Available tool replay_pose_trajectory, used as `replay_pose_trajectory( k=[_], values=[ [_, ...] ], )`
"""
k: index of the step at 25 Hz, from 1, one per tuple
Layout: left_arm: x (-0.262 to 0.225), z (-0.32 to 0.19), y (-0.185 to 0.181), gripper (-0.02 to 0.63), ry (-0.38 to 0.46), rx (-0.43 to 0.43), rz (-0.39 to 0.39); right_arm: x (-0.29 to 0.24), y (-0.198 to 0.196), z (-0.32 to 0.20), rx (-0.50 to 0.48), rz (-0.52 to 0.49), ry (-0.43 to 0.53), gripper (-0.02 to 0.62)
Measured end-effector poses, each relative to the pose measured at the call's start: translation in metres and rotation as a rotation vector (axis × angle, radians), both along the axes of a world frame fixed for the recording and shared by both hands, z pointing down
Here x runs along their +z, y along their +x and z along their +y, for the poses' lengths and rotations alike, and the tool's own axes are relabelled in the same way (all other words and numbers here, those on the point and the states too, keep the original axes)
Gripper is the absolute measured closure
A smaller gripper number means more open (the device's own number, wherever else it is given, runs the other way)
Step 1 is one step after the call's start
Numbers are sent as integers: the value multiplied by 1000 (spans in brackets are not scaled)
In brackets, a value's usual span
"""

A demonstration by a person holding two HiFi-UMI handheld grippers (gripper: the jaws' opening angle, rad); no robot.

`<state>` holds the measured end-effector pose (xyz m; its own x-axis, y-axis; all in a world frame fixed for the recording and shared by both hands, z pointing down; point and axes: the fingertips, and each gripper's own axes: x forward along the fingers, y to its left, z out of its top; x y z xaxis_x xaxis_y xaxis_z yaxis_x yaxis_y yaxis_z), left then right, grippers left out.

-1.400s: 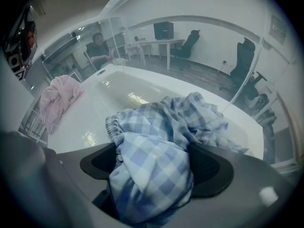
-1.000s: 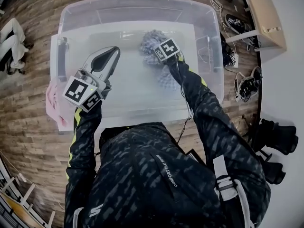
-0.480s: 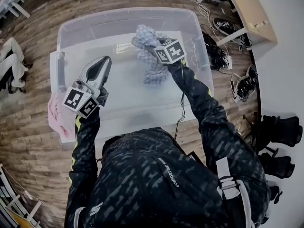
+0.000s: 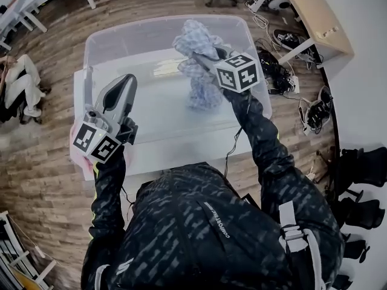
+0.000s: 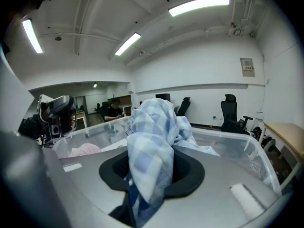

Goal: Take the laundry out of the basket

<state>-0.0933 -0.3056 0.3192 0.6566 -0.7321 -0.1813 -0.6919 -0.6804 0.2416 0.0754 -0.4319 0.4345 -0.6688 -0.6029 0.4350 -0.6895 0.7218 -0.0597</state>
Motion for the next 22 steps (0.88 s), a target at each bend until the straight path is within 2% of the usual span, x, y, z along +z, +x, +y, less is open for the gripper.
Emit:
replay_pose_trajectory(
  k=[10, 15, 22],
  values=[
    [-16, 83, 0, 597, 27, 54, -51, -103, 1, 73, 40, -131, 193, 466],
    [-19, 127, -6, 597, 30, 71, -74, -140, -1, 116, 75, -189, 234, 465],
    [3, 217, 3, 597, 24, 83, -51, -167, 11, 213, 107, -261, 307, 466]
  ],
)
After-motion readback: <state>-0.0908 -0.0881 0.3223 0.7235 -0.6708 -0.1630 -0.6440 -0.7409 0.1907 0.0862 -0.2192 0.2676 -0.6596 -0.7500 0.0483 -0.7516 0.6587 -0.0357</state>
